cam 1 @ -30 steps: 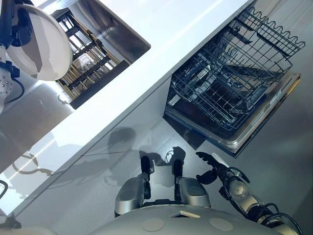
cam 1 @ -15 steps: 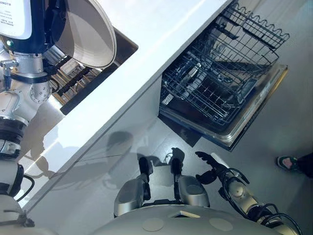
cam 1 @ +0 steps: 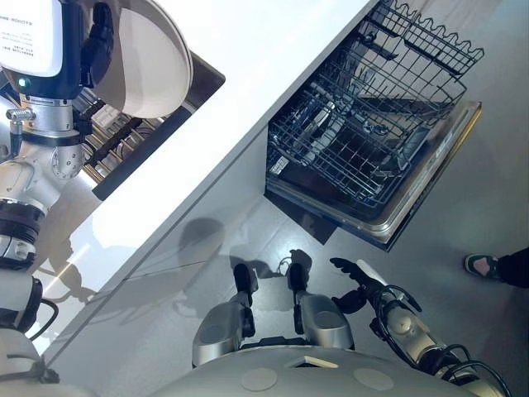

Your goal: Pick up plates and place into dishwasher.

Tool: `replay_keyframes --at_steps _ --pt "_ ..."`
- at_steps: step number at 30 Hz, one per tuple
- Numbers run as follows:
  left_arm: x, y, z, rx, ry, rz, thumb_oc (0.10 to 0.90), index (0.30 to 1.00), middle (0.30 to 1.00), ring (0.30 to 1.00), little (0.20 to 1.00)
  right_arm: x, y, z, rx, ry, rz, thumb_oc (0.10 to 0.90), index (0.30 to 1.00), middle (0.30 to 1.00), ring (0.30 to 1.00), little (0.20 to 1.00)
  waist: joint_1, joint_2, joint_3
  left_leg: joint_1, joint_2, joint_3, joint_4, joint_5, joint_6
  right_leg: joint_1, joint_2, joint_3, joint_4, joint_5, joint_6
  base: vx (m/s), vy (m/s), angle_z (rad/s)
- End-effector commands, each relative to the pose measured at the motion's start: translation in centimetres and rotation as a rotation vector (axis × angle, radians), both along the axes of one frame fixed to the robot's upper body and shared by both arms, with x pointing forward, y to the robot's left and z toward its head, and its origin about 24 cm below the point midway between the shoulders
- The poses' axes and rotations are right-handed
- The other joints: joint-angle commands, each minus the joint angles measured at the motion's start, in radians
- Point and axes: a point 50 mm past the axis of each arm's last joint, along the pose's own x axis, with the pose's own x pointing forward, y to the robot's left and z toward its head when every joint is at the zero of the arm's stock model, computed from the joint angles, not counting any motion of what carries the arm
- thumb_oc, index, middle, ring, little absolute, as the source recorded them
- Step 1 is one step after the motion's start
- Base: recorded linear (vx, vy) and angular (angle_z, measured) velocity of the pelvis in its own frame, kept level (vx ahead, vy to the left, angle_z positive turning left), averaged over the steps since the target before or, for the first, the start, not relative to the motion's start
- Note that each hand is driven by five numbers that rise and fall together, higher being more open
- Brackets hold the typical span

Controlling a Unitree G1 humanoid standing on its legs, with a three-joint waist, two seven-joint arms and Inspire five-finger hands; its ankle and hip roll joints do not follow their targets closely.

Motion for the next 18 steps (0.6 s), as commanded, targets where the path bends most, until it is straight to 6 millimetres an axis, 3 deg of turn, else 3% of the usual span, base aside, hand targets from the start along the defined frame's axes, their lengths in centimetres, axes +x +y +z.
replay_keyframes --at_steps 1,4,5,6,18 --pt "-0.4 0.9 4.5 -0.013 -0.206 0.049 0.8 0.9 0.9 0.9 0.9 -1.3 -1.8 0.7 -0.032 -0.019 0.028 0.8 0.9 0.9 0.9 0.9 0.015 0.037 -0.082 -0.044 -0.054 -0.008 0.112 -0.165 0.022 -0.136 0.074 0.004 0.189 -0.119 0.032 0.0 0.0 0.0" --pt "-0.8 1.8 3.8 -0.012 -0.198 0.08 0.8 0.9 0.9 0.9 0.9 -1.5 -2.0 0.7 -0.036 -0.017 0.024 0.8 0.9 0.9 0.9 0.9 0.021 0.038 -0.083 -0.044 -0.055 -0.015 0.114 -0.164 0.019 -0.129 0.072 -0.006 0.185 -0.121 0.03 0.0 0.0 0.0" --pt "-0.9 2.0 3.6 -0.008 -0.192 0.087 0.764 0.869 0.869 0.869 0.864 -1.5 -2.0 0.7 -0.036 -0.016 0.024 0.8 0.9 0.9 0.9 0.9 0.023 0.039 -0.084 -0.042 -0.055 -0.017 0.114 -0.165 0.018 -0.126 0.071 -0.009 0.185 -0.122 0.029 0.0 0.0 0.0" --pt "-1.0 2.2 3.3 -0.009 -0.185 0.094 0.8 0.9 0.9 0.9 0.9 -1.5 -2.0 0.7 -0.036 -0.016 0.025 0.8 0.9 0.9 0.9 0.9 0.025 0.04 -0.087 -0.04 -0.055 -0.02 0.113 -0.165 0.017 -0.123 0.071 -0.012 0.184 -0.124 0.028 0.0 0.0 0.0" --pt "-1.7 3.6 1.8 -0.054 -0.136 0.157 0.8 0.9 0.9 0.9 0.9 -1.6 -2.0 0.6 -0.042 -0.006 0.024 0.8 0.9 0.9 0.9 0.9 0.047 0.037 -0.121 -0.019 -0.053 -0.036 0.105 -0.167 0.005 -0.084 0.07 -0.042 0.164 -0.136 0.022 -0.02 -0.014 0.06"
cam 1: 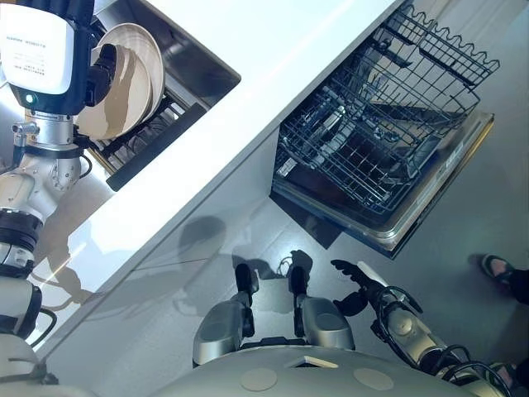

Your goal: Pick up plates and place into dishwasher.

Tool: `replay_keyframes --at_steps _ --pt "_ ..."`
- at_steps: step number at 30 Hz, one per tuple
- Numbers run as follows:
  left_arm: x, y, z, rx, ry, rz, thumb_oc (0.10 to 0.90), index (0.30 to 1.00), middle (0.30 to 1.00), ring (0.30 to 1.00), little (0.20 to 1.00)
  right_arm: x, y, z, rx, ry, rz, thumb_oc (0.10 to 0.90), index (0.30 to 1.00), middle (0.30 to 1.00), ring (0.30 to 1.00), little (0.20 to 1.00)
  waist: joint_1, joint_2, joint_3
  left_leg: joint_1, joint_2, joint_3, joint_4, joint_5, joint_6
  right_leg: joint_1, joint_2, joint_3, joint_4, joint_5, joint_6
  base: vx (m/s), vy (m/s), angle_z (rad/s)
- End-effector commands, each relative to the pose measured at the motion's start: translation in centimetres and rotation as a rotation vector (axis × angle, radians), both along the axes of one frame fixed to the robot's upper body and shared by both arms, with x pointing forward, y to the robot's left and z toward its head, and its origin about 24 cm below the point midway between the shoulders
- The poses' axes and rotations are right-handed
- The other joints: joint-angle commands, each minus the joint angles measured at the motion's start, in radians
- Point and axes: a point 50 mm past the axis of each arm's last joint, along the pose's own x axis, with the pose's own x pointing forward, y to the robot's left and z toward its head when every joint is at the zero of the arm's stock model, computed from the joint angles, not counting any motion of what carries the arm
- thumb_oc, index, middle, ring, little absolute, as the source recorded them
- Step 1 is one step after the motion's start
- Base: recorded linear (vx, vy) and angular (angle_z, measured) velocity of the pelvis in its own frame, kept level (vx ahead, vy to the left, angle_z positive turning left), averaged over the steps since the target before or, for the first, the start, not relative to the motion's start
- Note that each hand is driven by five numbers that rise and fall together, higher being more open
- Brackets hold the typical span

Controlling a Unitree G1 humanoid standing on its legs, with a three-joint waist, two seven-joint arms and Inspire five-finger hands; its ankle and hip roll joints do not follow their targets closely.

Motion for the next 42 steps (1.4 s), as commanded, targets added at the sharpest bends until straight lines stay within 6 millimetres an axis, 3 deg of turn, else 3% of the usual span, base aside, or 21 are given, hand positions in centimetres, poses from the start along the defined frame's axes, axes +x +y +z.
replay_keyframes --at_steps 1,6,12,18,22,26,35,42 --pt "-1.2 2.7 3.8 -0.101 -0.198 0.109 0.8 0.9 0.9 0.9 0.9 -1.5 -1.7 0.6 -0.036 -0.014 0.023 0.8 0.9 0.9 0.9 0.9 0.009 0.036 -0.125 -0.02 -0.052 -0.007 0.101 -0.171 0.003 -0.102 0.072 -0.013 0.171 -0.136 0.022 -0.02 -0.025 0.03" --pt "-0.7 3.0 2.3 -0.329 0.033 0.043 0.8 0.9 0.9 0.9 0.9 -1.7 -1.7 0.6 -0.033 -0.005 0.023 0.8 0.9 0.9 0.9 0.9 0.012 0.036 -0.139 -0.005 -0.051 -0.01 0.093 -0.172 -0.003 -0.082 0.074 -0.02 0.161 -0.143 0.02 -0.03 -0.027 0.02" --pt "-0.2 1.0 -0.2 -0.647 0.207 -0.139 0.8 0.9 0.9 0.9 0.9 -1.8 -0.9 0.3 -0.022 0.003 0.015 0.8 0.9 0.9 0.9 0.9 0.023 0.034 -0.165 0.018 -0.049 -0.017 0.077 -0.173 -0.011 -0.054 0.079 -0.032 0.147 -0.153 0.017 -0.06 -0.052 0.04" --pt "0.9 0.4 -2.7 -0.733 0.484 -0.069 0.8 0.9 0.9 0.9 0.9 -1.4 -0.8 0.2 -0.027 0.016 0.02 0.8 0.9 0.9 0.9 0.9 0.024 0.039 -0.188 0.045 -0.042 -0.016 0.059 -0.169 -0.021 -0.023 0.085 -0.043 0.132 -0.157 0.017 -0.02 -0.016 0.06" --pt "1.2 1.1 -3.1 -0.786 0.539 -0.031 0.8 0.9 0.9 0.9 0.9 -1.0 -0.9 0.4 -0.036 0.032 0.031 0.8 0.9 0.9 0.9 0.9 0.021 0.043 -0.192 0.059 -0.04 -0.017 0.054 -0.169 -0.023 -0.008 0.088 -0.045 0.127 -0.16 0.014 0.01 0.004 0.0" --pt "1.9 1.7 -2.2 -0.824 0.561 -0.009 0.8 0.9 0.9 0.9 0.9 -0.9 -1.3 0.5 -0.047 0.042 0.026 0.8 0.9 0.9 0.9 0.9 0.008 0.048 -0.186 0.065 -0.034 -0.011 0.046 -0.163 -0.024 -0.003 0.09 -0.047 0.131 -0.166 0.012 0.06 0.048 0.02" --pt "3.2 3.1 3.5 -0.886 0.398 0.004 0.8 0.9 0.9 0.9 0.9 -0.3 -2.4 1.2 -0.064 0.005 -0.011 0.8 0.9 0.9 0.9 0.9 -0.023 0.035 -0.099 -0.001 -0.031 0.014 0.099 -0.177 -0.002 -0.087 0.08 -0.016 0.185 -0.164 0.008 -0.02 0.062 0.02" --pt "2.5 4.0 4.3 -0.76 0.427 0.032 0.8 0.9 0.9 0.9 0.9 -0.9 -2.3 1.0 -0.039 -0.013 -0.029 0.8 0.9 0.9 0.9 0.9 -0.02 0.03 -0.083 -0.019 -0.045 0.02 0.105 -0.178 0.012 -0.104 0.077 0.004 0.177 -0.14 0.019 0.0 0.015 -0.04"
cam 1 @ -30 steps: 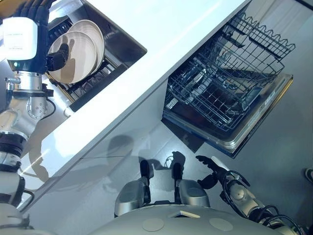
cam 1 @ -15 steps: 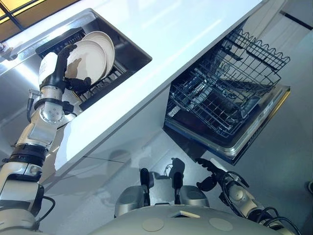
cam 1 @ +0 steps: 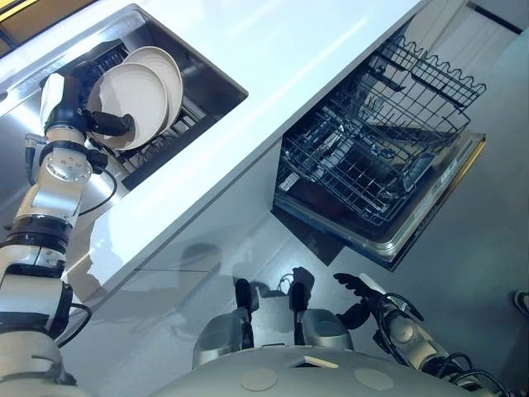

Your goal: Pick up plates and place into dishwasher.

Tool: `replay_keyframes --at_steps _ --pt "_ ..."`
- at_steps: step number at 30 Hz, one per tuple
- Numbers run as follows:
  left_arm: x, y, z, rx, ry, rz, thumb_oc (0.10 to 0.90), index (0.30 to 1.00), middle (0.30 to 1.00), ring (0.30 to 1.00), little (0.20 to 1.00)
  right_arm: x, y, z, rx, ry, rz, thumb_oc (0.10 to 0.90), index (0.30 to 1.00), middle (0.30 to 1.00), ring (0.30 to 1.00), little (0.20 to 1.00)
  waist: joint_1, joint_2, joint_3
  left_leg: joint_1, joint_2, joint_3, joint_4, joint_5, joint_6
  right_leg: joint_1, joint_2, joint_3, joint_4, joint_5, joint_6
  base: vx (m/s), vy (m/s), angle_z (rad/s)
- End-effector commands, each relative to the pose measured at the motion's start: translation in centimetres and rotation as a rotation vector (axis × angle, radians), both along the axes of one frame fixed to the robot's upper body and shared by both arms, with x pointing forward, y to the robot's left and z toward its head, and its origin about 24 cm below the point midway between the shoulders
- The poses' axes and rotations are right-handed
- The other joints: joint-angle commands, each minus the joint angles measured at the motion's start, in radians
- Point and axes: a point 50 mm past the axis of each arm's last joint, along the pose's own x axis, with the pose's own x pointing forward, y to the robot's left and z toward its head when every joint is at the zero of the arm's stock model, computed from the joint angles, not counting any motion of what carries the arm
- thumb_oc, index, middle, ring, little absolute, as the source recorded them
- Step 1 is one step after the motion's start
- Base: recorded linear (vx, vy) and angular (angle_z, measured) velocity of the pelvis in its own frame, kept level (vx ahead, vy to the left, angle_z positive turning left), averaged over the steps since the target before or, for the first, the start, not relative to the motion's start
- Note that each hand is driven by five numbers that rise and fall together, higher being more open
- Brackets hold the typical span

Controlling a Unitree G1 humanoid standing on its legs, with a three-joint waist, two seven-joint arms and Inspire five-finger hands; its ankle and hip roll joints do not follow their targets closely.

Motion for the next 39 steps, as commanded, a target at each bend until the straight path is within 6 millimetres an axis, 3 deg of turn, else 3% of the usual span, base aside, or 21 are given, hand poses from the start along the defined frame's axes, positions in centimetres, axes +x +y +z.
replay_keyframes --at_steps 1,9,14,30,39 --pt "-0.4 1.2 8.8 0.171 -0.265 -0.012 0.8 0.9 0.9 0.9 0.9 0.7 -2.1 1.8 -0.027 -0.11 0.005 0.8 0.9 0.9 0.9 0.9 0.0 0.028 0.003 -0.002 -0.044 0.036 0.119 -0.196 0.017 -0.097 0.074 0.028 0.189 -0.14 0.022 0.03 0.007 -0.02" --pt "-1.6 0.9 10.6 0.181 -0.49 0.003 0.8 0.9 0.9 0.9 0.9 0.0 -1.6 1.3 -0.024 -0.092 0.021 0.8 0.9 0.9 0.9 0.9 0.014 0.032 -0.022 0.011 -0.051 0.026 0.107 -0.198 0.02 -0.088 0.07 0.021 0.183 -0.14 0.028 0.01 0.001 0.0" --pt "-1.8 -0.4 9.6 0.302 -0.455 -0.06 0.8 0.9 0.9 0.9 0.9 0.3 -1.4 1.3 -0.023 -0.103 0.014 0.8 0.9 0.9 0.9 0.9 0.028 0.033 -0.03 0.014 -0.052 0.018 0.106 -0.199 0.02 -0.086 0.068 0.015 0.183 -0.143 0.028 0.0 0.0 0.0" --pt "-4.9 -1.1 6.6 0.31 -0.386 -0.173 0.8 0.9 0.9 0.9 0.9 -0.9 -1.5 0.8 -0.017 -0.09 -0.022 0.8 0.9 0.9 0.9 0.9 0.069 0.044 -0.048 0.037 -0.051 -0.014 0.087 -0.192 0.01 -0.05 0.071 -0.022 0.162 -0.151 0.02 0.0 -0.018 0.03" --pt "-6.9 -0.1 5.4 0.332 -0.52 -0.038 0.8 0.9 0.9 0.9 0.9 -1.6 -1.9 0.4 -0.025 -0.067 -0.032 0.8 0.9 0.9 0.9 0.9 0.087 0.043 -0.063 0.047 -0.047 -0.028 0.078 -0.184 -0.003 -0.023 0.075 -0.039 0.141 -0.157 0.007 0.0 -0.018 0.05"
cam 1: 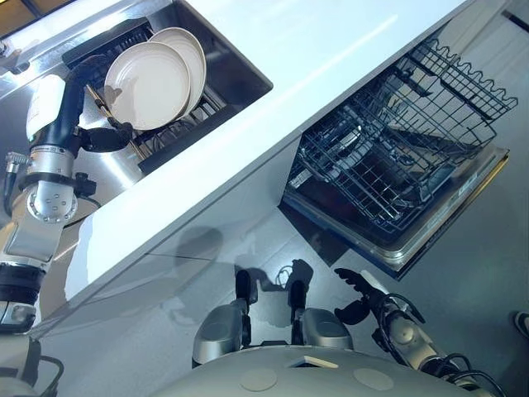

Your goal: Pick up plates and place into dishwasher.

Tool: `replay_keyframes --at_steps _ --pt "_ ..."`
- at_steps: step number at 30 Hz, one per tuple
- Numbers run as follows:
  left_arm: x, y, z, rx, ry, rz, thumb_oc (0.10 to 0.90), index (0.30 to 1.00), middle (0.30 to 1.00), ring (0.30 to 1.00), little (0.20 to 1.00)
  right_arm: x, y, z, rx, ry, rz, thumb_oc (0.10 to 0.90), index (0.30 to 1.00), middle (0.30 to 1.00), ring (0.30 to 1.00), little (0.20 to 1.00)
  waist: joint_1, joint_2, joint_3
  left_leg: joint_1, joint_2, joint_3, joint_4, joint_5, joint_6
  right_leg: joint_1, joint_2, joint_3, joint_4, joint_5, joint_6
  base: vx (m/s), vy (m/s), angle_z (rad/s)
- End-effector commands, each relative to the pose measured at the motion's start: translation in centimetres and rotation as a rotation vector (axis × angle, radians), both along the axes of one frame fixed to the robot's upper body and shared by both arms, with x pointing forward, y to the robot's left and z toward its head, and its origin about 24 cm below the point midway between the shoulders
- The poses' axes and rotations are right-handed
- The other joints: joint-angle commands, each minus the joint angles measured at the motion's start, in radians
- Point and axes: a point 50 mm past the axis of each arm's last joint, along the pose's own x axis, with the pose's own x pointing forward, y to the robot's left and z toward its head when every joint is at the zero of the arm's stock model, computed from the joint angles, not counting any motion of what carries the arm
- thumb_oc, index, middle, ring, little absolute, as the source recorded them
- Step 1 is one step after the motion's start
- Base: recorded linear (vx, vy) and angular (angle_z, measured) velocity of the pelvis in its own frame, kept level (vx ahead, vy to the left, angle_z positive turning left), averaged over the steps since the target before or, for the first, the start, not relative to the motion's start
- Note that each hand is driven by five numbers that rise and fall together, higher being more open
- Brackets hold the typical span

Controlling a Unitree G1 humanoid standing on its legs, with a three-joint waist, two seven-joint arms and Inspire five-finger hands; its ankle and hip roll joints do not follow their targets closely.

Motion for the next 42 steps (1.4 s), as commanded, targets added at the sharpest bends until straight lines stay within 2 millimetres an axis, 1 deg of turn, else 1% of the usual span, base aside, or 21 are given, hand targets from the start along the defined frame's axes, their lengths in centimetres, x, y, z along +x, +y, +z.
replay_keyframes --at_steps 1,9,15,21,28,36,42 --pt "-1.2 0.6 5.1 0.021 -0.331 0.033 0.8 0.9 0.9 0.9 0.9 -1.2 -2.0 0.7 -0.042 -0.027 -0.001 0.8 0.9 0.9 0.9 0.9 -0.001 0.052 -0.103 0.026 -0.048 0.014 0.079 -0.179 0.005 -0.062 0.075 -0.007 0.149 -0.156 0.007 -0.01 -0.017 0.05" --pt "-0.9 -1.0 3.2 -0.013 -0.256 -0.038 0.8 0.9 0.9 0.9 0.9 -1.3 -1.8 0.6 -0.044 -0.023 -0.001 0.8 0.9 0.9 0.9 0.9 0.001 0.05 -0.107 0.028 -0.043 0.008 0.077 -0.175 -0.002 -0.053 0.08 -0.013 0.145 -0.162 0.002 0.0 -0.015 0.05" --pt "-0.3 -2.1 3.2 -0.021 -0.231 -0.087 0.8 0.9 0.9 0.9 0.9 -1.4 -1.9 0.5 -0.048 -0.019 -0.002 0.8 0.9 0.9 0.9 0.9 -0.004 0.052 -0.109 0.029 -0.038 0.013 0.076 -0.172 -0.007 -0.047 0.081 -0.015 0.142 -0.163 0.0 0.0 0.0 0.0" --pt "0.1 -3.1 2.6 -0.032 -0.198 -0.133 0.8 0.9 0.9 0.9 0.9 -1.5 -1.9 0.5 -0.048 -0.016 -0.006 0.8 0.9 0.9 0.9 0.9 -0.012 0.052 -0.106 0.03 -0.036 0.018 0.078 -0.171 -0.009 -0.046 0.082 -0.012 0.142 -0.163 -0.001 0.0 0.0 0.0" --pt "0.7 -4.3 2.3 -0.028 -0.155 -0.187 0.8 0.9 0.9 0.9 0.9 -1.6 -2.0 0.5 -0.049 -0.013 -0.007 0.8 0.9 0.9 0.9 0.9 -0.022 0.056 -0.105 0.03 -0.035 0.025 0.075 -0.168 -0.01 -0.047 0.083 -0.007 0.14 -0.161 0.001 0.0 0.0 0.0" --pt "1.4 -5.3 1.8 -0.015 -0.088 -0.227 0.8 0.9 0.9 0.9 0.9 -1.2 -1.9 0.6 -0.05 -0.016 -0.001 0.8 0.9 0.9 0.9 0.9 -0.03 0.062 -0.099 0.028 -0.035 0.03 0.076 -0.168 -0.009 -0.052 0.083 -0.002 0.143 -0.16 0.002 0.0 0.0 0.0" --pt "1.7 -5.6 1.6 -0.004 -0.046 -0.246 0.8 0.9 0.9 0.9 0.9 -1.1 -1.9 0.6 -0.049 -0.012 0.006 0.8 0.9 0.9 0.9 0.9 -0.033 0.066 -0.097 0.029 -0.034 0.032 0.076 -0.167 -0.009 -0.053 0.082 -0.001 0.146 -0.16 0.002 0.0 0.0 0.0"
